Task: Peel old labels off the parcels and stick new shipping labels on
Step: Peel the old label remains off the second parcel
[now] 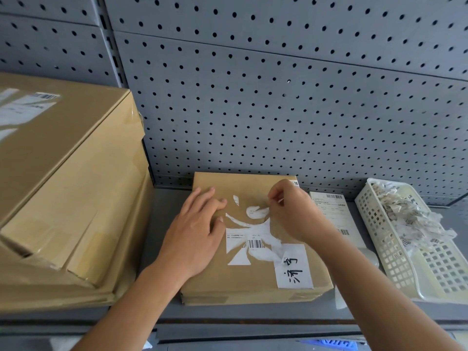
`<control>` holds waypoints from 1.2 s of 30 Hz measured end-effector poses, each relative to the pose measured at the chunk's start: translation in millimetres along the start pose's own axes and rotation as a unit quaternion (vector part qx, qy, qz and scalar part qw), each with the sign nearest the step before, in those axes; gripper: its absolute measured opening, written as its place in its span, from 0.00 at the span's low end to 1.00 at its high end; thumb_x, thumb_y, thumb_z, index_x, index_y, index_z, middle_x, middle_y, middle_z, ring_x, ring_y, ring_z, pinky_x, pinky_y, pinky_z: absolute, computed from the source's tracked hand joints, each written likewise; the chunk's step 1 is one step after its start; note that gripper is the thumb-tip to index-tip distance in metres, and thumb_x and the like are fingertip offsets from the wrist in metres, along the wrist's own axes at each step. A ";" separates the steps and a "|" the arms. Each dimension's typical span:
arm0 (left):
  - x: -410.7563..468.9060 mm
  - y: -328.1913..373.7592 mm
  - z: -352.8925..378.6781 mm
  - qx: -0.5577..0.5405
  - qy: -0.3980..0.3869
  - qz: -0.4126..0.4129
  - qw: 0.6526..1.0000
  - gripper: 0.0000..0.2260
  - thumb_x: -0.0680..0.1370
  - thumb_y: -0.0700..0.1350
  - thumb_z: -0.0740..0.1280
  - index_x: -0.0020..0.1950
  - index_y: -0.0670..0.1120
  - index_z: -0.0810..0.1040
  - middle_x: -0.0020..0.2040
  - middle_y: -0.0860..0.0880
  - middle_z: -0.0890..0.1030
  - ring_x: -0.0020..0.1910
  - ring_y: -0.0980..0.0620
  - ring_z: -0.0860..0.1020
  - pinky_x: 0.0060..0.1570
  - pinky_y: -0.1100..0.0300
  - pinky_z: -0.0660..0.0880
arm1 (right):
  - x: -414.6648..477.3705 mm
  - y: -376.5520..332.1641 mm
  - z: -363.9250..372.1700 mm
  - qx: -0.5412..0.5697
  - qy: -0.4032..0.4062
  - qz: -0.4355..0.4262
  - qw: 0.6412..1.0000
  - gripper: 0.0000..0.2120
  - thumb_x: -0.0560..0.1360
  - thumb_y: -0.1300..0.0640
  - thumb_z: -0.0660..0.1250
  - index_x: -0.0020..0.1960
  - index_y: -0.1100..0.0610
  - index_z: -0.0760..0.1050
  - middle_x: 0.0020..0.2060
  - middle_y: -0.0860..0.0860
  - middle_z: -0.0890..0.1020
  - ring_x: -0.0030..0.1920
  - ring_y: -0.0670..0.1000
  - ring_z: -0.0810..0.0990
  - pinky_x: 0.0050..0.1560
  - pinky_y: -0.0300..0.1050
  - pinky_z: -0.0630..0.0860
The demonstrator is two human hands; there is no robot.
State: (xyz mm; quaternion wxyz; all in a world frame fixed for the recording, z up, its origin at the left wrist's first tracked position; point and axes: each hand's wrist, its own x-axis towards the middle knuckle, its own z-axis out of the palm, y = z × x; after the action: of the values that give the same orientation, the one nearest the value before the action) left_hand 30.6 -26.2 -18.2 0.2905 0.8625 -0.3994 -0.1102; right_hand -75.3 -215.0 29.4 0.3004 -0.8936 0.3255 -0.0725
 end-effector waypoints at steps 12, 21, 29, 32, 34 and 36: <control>0.0 -0.8 0.1 0.001 -0.003 -0.001 1.000 0.18 0.85 0.52 0.54 0.75 0.59 0.67 0.80 0.64 0.53 0.79 0.65 0.41 0.75 0.52 0.59 | -3.3 5.3 16.2 -0.112 0.035 -0.063 0.991 0.07 0.76 0.64 0.58 0.50 0.54 0.71 0.40 0.48 0.78 0.42 0.53 0.77 0.38 0.45 0.69; 0.1 0.1 0.3 0.007 0.000 -0.002 1.000 0.17 0.85 0.52 0.54 0.74 0.59 0.67 0.80 0.64 0.54 0.79 0.65 0.41 0.73 0.53 0.61 | -2.1 -4.9 -1.9 0.107 -0.042 0.061 0.992 0.06 0.80 0.62 0.62 0.49 0.54 0.75 0.40 0.47 0.81 0.43 0.50 0.82 0.44 0.42 0.76; -0.7 0.9 -0.9 0.009 -0.004 -0.004 1.000 0.17 0.85 0.52 0.54 0.75 0.59 0.67 0.80 0.64 0.54 0.79 0.65 0.41 0.74 0.53 0.60 | -3.7 3.5 -7.7 0.208 -0.063 0.039 0.975 0.09 0.80 0.64 0.63 0.46 0.54 0.79 0.36 0.49 0.79 0.35 0.45 0.76 0.41 0.37 0.74; -0.7 0.6 -0.6 0.008 -0.002 -0.002 1.000 0.17 0.85 0.52 0.54 0.75 0.59 0.67 0.80 0.64 0.54 0.79 0.65 0.41 0.74 0.53 0.59 | -6.2 10.0 -10.1 0.104 -0.072 -0.040 0.991 0.15 0.81 0.66 0.59 0.48 0.50 0.81 0.43 0.46 0.81 0.37 0.39 0.76 0.42 0.29 0.72; -0.7 0.1 -0.4 0.006 0.000 -0.001 1.000 0.17 0.85 0.52 0.54 0.75 0.59 0.67 0.80 0.64 0.54 0.79 0.65 0.41 0.74 0.53 0.60 | -7.8 14.4 -10.3 0.036 -0.071 -0.105 0.991 0.19 0.79 0.69 0.59 0.50 0.49 0.82 0.49 0.46 0.78 0.43 0.37 0.75 0.45 0.26 0.69; -0.5 -0.1 -0.1 0.004 0.002 -0.001 1.000 0.17 0.85 0.52 0.55 0.74 0.59 0.67 0.80 0.64 0.54 0.79 0.65 0.41 0.74 0.52 0.61 | -8.2 21.3 -7.5 -0.003 -0.056 -0.158 0.986 0.21 0.76 0.73 0.60 0.52 0.51 0.83 0.49 0.46 0.75 0.44 0.36 0.73 0.45 0.27 0.68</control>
State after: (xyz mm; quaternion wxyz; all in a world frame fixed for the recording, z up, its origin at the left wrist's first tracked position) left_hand 30.5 -25.7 -18.2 0.2877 0.8641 -0.3987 -0.1075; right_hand -95.5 -226.5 23.5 0.2998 -0.9374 0.1637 -0.0679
